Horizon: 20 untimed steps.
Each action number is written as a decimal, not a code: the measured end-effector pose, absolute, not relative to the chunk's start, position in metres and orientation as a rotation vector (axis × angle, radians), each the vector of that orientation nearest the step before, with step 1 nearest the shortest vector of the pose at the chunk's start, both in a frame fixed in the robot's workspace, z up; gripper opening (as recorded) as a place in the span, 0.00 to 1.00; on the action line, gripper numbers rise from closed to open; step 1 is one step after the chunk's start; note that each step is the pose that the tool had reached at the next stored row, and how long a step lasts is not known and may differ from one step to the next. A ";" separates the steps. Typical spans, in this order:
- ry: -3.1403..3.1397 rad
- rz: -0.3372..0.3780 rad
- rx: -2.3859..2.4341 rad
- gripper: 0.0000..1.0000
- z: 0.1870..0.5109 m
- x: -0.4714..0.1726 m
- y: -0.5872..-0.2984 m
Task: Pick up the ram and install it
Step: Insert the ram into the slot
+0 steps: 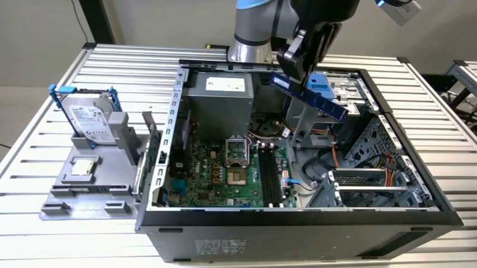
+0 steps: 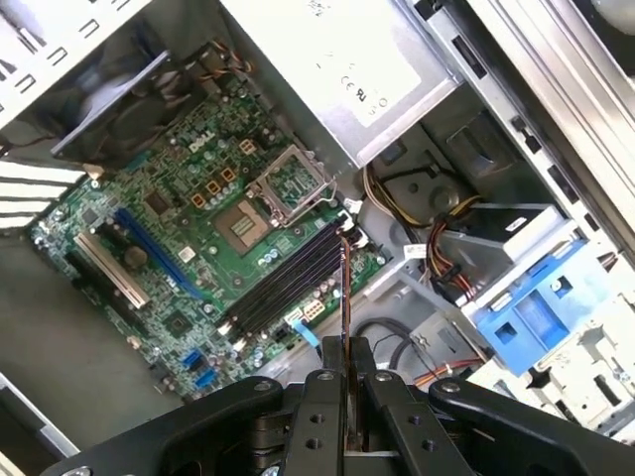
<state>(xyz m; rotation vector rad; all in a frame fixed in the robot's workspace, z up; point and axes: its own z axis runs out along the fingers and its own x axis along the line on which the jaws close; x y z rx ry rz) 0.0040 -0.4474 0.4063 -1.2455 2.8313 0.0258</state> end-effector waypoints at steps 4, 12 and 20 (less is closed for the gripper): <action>2.863 0.024 -1.170 0.00 0.406 0.004 -0.447; 2.919 0.020 -1.020 0.00 0.406 0.004 -0.447; 2.967 0.016 -0.869 0.00 0.406 0.004 -0.447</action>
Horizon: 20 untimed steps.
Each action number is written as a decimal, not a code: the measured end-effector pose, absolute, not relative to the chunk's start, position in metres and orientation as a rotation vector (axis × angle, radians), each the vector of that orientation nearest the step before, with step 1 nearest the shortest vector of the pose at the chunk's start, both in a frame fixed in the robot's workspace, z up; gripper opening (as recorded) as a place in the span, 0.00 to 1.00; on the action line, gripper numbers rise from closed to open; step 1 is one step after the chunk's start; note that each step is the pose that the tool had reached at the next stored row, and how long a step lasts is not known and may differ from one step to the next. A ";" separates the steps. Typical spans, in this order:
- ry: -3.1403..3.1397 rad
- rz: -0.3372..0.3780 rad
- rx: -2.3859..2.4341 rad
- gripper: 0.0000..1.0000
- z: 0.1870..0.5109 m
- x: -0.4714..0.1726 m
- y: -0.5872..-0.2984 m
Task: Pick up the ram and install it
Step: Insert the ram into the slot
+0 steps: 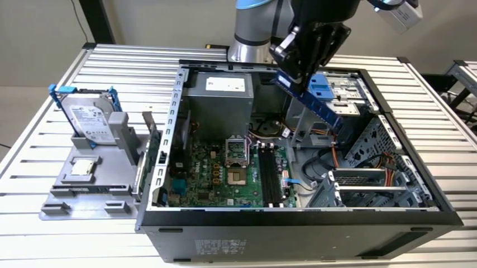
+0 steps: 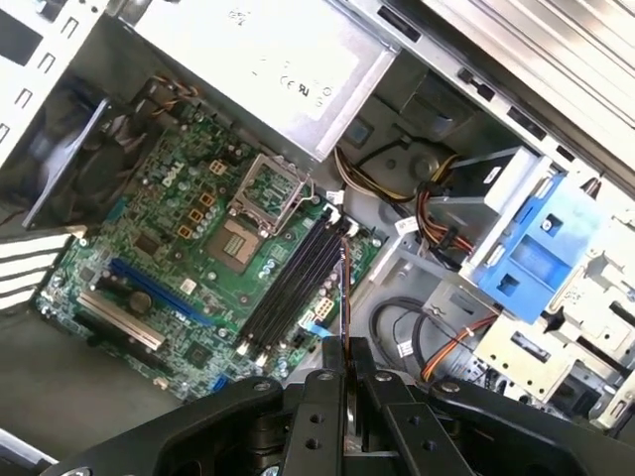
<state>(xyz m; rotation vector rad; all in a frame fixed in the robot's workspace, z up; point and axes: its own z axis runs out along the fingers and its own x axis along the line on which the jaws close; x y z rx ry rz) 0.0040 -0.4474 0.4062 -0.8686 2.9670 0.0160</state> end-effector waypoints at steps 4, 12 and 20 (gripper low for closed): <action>2.987 0.014 -0.796 0.00 0.406 0.004 -0.447; 3.024 0.010 -0.638 0.00 0.406 0.004 -0.447; 3.031 0.009 -0.604 0.00 0.406 0.004 -0.447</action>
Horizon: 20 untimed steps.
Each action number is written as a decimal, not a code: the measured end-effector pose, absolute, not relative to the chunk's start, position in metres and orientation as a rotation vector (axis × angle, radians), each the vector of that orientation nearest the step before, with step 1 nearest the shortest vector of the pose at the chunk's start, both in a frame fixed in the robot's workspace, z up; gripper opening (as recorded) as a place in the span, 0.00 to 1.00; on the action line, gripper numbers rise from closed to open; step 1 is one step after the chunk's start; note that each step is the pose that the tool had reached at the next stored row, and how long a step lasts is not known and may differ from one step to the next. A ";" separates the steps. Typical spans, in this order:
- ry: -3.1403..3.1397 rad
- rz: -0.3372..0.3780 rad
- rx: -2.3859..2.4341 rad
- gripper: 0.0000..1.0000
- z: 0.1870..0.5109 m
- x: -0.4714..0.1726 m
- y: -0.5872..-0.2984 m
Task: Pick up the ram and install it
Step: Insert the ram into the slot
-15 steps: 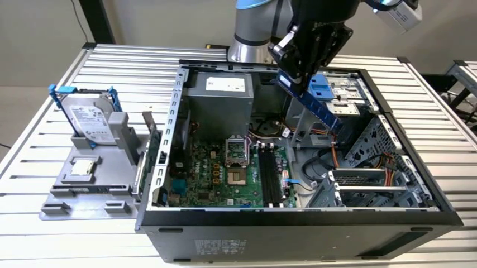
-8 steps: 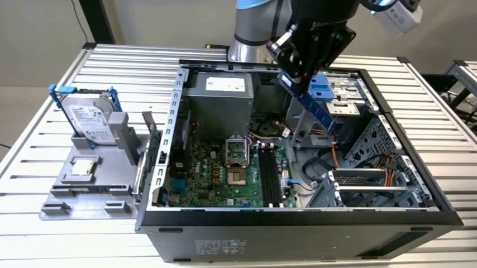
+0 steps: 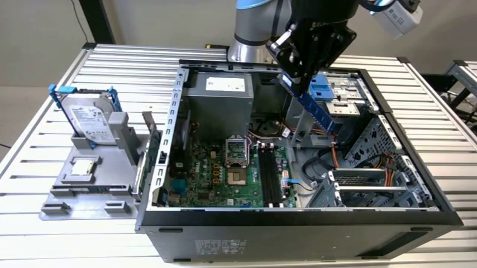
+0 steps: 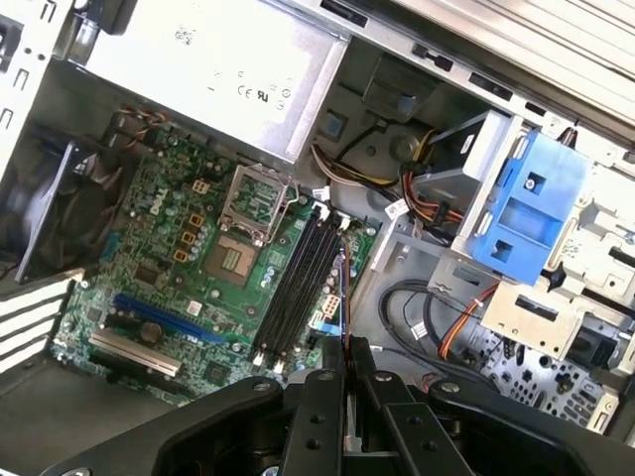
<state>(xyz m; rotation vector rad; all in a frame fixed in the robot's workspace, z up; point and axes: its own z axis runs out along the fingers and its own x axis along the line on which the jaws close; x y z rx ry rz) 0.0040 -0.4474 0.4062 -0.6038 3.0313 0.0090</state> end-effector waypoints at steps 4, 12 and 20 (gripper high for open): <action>3.042 0.008 -0.549 0.00 0.406 0.004 -0.447; 3.067 0.003 -0.378 0.00 0.406 0.004 -0.447; 3.083 -0.001 -0.221 0.00 0.406 0.004 -0.447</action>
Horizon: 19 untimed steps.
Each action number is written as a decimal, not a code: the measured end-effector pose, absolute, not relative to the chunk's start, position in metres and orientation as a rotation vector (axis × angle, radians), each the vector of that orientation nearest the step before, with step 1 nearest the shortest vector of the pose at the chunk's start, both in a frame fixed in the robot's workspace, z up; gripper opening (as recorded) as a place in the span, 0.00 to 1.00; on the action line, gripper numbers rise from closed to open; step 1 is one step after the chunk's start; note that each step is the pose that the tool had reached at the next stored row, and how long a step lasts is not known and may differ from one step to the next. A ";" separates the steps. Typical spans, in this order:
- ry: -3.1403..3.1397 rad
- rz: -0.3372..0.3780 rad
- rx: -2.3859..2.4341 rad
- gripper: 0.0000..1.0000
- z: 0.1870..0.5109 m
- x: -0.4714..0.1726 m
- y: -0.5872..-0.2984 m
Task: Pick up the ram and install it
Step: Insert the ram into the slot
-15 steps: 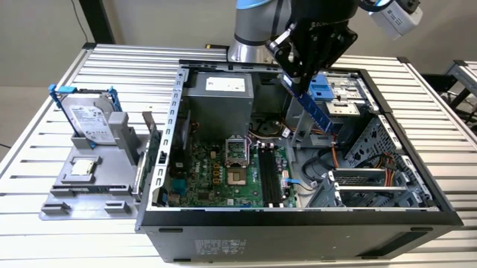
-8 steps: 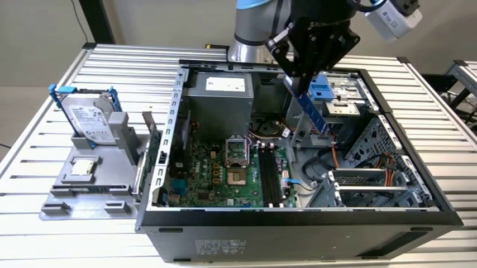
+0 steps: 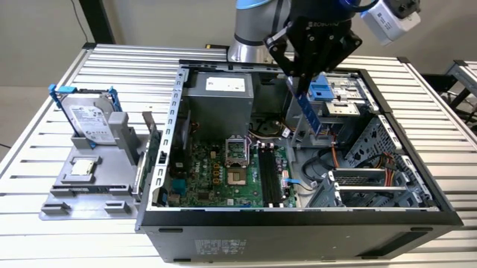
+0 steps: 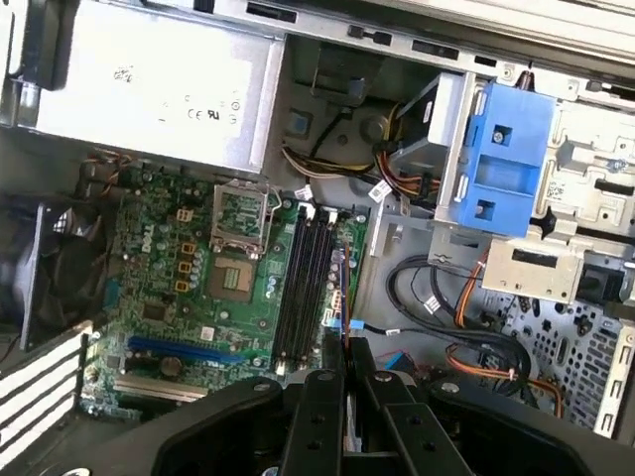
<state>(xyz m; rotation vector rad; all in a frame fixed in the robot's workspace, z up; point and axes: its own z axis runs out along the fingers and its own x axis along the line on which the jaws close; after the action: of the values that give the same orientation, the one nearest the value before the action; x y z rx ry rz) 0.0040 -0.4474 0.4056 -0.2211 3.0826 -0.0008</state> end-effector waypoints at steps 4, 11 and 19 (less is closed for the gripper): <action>3.088 -0.003 -0.118 0.00 0.405 0.004 -0.447; 3.091 -0.007 0.027 0.00 0.405 0.004 -0.447; 3.091 -0.008 0.049 0.00 0.400 0.013 -0.447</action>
<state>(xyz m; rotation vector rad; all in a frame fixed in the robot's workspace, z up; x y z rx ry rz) 0.0131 -0.4474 0.4002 0.0494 3.0908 -0.0077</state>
